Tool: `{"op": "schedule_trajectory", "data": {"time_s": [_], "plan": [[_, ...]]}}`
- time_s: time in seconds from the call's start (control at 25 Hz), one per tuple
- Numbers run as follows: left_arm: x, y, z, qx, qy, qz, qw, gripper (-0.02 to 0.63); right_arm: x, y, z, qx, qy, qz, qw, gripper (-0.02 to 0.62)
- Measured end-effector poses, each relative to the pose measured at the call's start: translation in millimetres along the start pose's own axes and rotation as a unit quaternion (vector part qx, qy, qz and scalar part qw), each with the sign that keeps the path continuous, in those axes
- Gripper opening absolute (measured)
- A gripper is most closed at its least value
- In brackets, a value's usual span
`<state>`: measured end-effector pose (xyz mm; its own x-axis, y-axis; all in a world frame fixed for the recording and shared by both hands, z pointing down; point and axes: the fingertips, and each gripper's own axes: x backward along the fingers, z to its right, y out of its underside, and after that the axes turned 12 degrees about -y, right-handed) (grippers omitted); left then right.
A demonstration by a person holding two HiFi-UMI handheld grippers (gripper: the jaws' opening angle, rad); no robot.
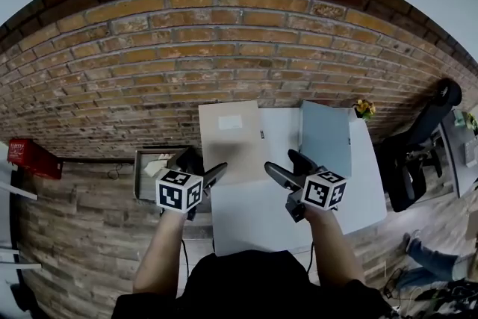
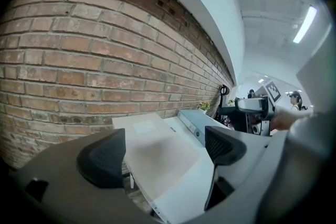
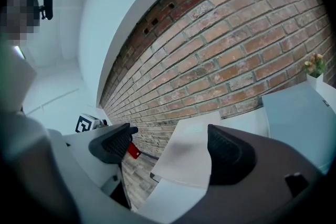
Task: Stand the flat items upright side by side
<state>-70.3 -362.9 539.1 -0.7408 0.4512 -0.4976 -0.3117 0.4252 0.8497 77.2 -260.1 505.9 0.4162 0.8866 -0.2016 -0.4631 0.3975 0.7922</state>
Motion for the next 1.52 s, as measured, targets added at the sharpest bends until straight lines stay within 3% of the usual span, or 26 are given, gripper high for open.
{"op": "schedule_trajectory", "data": {"time_s": [0.28, 0.48, 0.64, 0.88, 1.32, 1.52], "plan": [[-39, -3, -16, 0.015, -0.017, -0.022, 0.9995, 0.495, -32, -13, 43, -0.003, 0.001, -0.018, 1.000, 0.451], [-72, 9, -31, 0.032, -0.038, -0.044, 0.9978, 0.495, -54, 0, 82, 0.001, 0.013, -0.051, 0.999, 0.454], [-95, 19, -45, 0.033, -0.054, -0.060, 0.9961, 0.497, -77, 12, 111, -0.008, 0.024, -0.085, 0.996, 0.502], [-124, 31, -55, 0.072, -0.050, -0.060, 0.9944, 0.499, -108, 35, 139, -0.022, 0.017, -0.143, 0.989, 0.523], [-170, 78, -67, 0.102, -0.048, -0.143, 0.9833, 0.499, -144, 62, 193, -0.080, 0.027, -0.184, 0.979, 0.522], [-180, 91, -66, 0.116, -0.026, -0.163, 0.9794, 0.499, -155, 77, 201, -0.095, 0.024, -0.211, 0.973, 0.518]]}}
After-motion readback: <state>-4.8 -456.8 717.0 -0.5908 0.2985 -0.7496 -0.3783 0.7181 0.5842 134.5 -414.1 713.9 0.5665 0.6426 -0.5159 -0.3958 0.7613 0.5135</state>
